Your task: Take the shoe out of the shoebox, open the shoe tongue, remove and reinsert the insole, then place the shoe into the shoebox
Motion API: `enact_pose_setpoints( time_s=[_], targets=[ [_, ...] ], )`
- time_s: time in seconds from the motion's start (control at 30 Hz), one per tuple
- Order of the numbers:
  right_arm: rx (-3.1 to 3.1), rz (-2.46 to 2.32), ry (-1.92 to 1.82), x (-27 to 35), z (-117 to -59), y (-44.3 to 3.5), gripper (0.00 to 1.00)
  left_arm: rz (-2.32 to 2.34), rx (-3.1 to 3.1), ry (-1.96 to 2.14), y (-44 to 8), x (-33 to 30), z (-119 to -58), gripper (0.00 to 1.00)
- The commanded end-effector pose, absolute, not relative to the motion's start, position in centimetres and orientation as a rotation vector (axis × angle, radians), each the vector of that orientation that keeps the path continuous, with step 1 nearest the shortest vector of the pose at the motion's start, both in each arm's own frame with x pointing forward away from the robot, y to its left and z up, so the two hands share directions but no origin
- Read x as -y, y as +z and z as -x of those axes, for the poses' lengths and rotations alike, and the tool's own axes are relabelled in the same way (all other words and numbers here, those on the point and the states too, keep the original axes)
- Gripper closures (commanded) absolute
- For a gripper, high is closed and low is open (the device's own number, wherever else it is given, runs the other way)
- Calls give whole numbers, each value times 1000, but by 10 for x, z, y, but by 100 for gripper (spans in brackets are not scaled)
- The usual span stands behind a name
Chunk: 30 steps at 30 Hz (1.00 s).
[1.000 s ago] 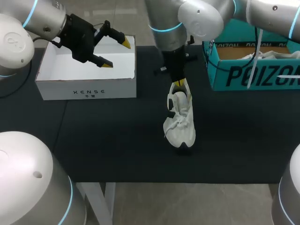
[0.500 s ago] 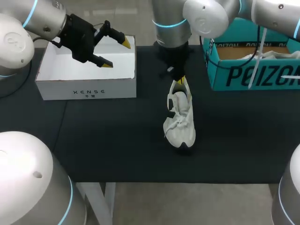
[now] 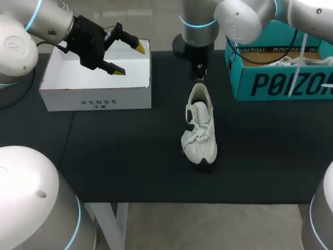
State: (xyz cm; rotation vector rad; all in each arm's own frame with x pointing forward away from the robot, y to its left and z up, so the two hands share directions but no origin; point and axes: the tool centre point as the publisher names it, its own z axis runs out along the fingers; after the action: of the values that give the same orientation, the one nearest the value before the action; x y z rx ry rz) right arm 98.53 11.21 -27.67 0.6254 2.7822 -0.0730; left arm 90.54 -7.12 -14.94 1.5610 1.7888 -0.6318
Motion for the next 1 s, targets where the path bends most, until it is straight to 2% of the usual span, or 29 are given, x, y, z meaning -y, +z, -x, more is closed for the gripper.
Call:
enact_pose_setpoints(
  time_s=[0.03,0.1,0.27,0.43,0.63,0.8,0.9,1.0],
  targets=[
    [-2779,-434,-85,-105,-993,-285,69,-1562,-1790,-628,-149,71,-905,0],
    [-2780,-384,-101,-105,-997,-288,58,-1562,-1790,-628,-149,71,-905,0],
    [-2801,-333,-137,-107,-1007,-302,58,-1562,-1790,-628,-149,71,-905,0],
    [-2848,-277,-113,-112,-1014,-319,53,-1562,-1790,-628,-149,71,-905,0],
    [-2859,-166,-113,-118,-1019,-343,35,-1562,-1790,-628,-149,71,-905,0],
    [-2861,-132,-103,-109,-1024,-361,38,-1562,-1790,-628,-149,71,-905,0],
    [-2867,-117,-111,-104,-1025,-371,45,-1562,-1790,-628,-149,71,-905,0],
    [-2886,-102,-141,-100,-1025,-380,41,-1562,-1790,-628,-149,71,-905,0]
  ],
)
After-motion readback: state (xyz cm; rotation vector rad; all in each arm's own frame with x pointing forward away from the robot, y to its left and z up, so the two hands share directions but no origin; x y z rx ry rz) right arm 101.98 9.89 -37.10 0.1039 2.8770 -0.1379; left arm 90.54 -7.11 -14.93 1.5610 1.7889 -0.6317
